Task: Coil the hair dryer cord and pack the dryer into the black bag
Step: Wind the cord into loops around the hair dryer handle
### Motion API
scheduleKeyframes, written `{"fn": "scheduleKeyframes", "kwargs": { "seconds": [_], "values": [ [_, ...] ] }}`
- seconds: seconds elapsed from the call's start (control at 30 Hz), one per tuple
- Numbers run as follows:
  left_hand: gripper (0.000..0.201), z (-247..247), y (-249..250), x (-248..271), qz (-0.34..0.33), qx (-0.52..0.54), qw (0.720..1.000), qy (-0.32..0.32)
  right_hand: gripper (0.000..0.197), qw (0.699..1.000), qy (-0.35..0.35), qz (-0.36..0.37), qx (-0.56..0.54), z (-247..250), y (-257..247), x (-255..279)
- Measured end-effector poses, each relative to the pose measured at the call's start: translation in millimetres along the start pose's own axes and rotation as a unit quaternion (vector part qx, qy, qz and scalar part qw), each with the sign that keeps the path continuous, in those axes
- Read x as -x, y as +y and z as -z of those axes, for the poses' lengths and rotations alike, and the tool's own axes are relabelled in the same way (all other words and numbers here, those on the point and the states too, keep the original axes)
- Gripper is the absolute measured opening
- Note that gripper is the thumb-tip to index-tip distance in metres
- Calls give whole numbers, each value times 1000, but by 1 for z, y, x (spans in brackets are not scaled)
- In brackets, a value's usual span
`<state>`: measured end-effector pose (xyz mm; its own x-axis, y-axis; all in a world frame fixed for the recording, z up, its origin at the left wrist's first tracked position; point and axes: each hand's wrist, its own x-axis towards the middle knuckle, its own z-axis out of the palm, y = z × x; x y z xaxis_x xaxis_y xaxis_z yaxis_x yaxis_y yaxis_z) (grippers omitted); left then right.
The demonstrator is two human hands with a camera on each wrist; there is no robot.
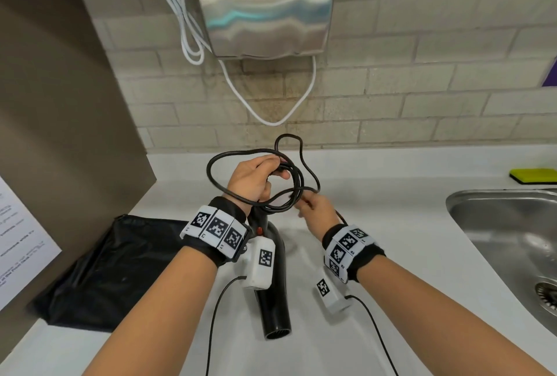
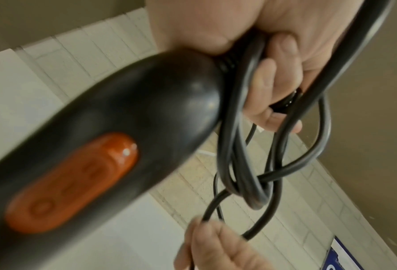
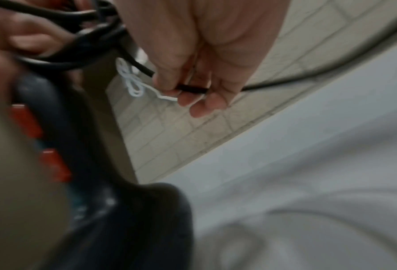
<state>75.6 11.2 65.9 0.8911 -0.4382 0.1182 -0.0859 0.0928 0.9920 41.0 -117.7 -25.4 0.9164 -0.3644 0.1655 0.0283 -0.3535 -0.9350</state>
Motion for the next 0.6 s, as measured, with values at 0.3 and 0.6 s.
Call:
{"fn": "scheduleKeyframes", "kwargs": {
  "seconds": [0.3, 0.6],
  "values": [
    [26, 4, -2, 2, -6, 53, 998, -22, 37, 932, 75, -306, 180, 36, 38, -7],
    [26, 14, -3, 7, -19, 54, 998, 1, 36, 943, 44, -284, 167, 54, 31, -6]
  ]
}}
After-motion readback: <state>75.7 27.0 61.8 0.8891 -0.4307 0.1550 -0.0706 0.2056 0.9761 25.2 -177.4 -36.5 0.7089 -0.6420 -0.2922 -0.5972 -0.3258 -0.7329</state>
